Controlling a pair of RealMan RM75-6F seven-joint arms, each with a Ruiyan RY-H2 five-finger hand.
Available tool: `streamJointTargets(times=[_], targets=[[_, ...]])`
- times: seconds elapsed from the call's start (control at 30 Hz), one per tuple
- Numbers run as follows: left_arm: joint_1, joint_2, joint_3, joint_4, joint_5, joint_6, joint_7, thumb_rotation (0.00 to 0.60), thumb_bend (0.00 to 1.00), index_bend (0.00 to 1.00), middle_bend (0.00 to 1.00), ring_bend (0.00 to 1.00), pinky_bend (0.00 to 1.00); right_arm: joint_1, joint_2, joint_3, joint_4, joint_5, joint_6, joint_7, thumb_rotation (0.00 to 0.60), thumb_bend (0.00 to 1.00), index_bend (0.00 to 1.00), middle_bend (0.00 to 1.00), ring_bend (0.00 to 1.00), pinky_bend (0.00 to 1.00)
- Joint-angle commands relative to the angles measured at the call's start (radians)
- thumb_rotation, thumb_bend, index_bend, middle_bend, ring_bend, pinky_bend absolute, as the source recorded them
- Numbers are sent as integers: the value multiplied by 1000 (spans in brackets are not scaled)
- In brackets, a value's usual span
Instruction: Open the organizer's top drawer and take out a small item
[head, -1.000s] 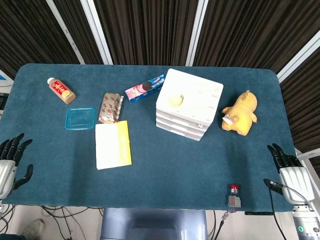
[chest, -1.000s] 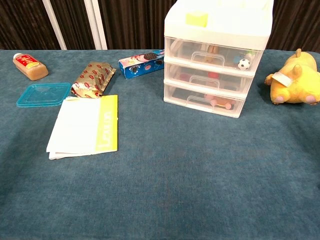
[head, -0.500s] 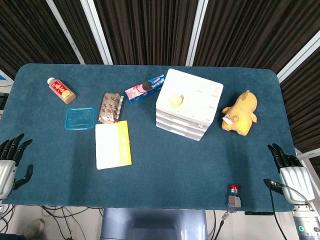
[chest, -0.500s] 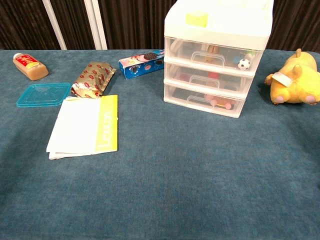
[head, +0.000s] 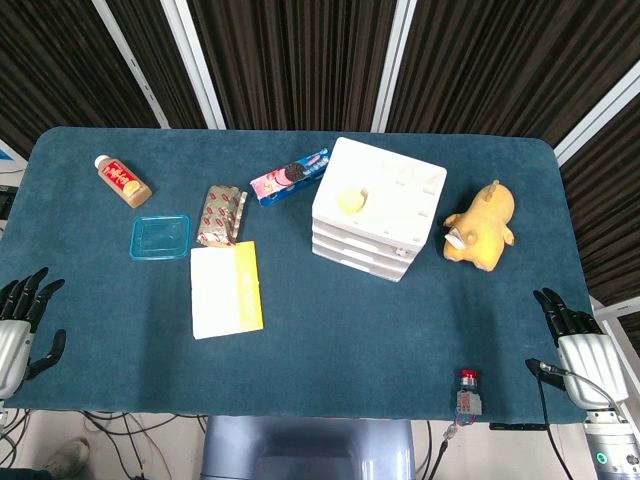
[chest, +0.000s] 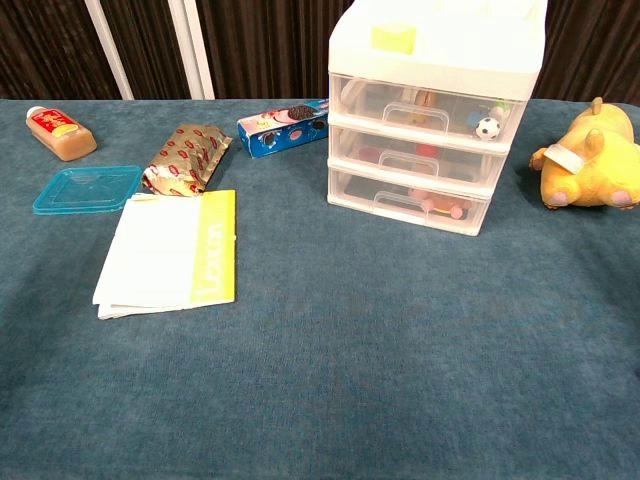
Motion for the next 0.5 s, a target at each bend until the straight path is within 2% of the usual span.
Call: streamJointTargets(times=[0.03, 0.1, 0.2, 0.27, 0.37, 0.5], targets=[[0, 0, -2, -2, -2, 1, 1, 600, 473, 102, 0, 0, 0, 5, 9, -13, -31, -9, -19, 80, 600, 179, 79, 117, 332, 336], [0, 1, -5, -6, -3, 5, 1, 600, 473, 102, 0, 0, 0, 13, 15, -21, -48, -16, -37, 159, 600, 179, 81, 141, 396, 416], [0, 3, -14, -7, -4, 15, -3, 600, 473, 102, 0, 0, 0, 36, 43, -35, -75, -15, -94, 336, 600, 213, 82, 272, 491, 553], [1, 1, -18, -6, -8, 22, -6, 600, 473, 102, 0, 0, 0, 59, 66, -31, -86, -8, -132, 422, 600, 329, 88, 411, 579, 680], [2, -3, -19, -4, -13, 21, -5, 600, 473, 102, 0, 0, 0, 91, 84, -21, -106, 8, -183, 525, 600, 418, 92, 558, 718, 840], [0, -4, -19, -4, -9, 20, -2, 600, 473, 102, 0, 0, 0, 140, 86, -24, -134, -2, -259, 709, 600, 443, 77, 769, 903, 975]])
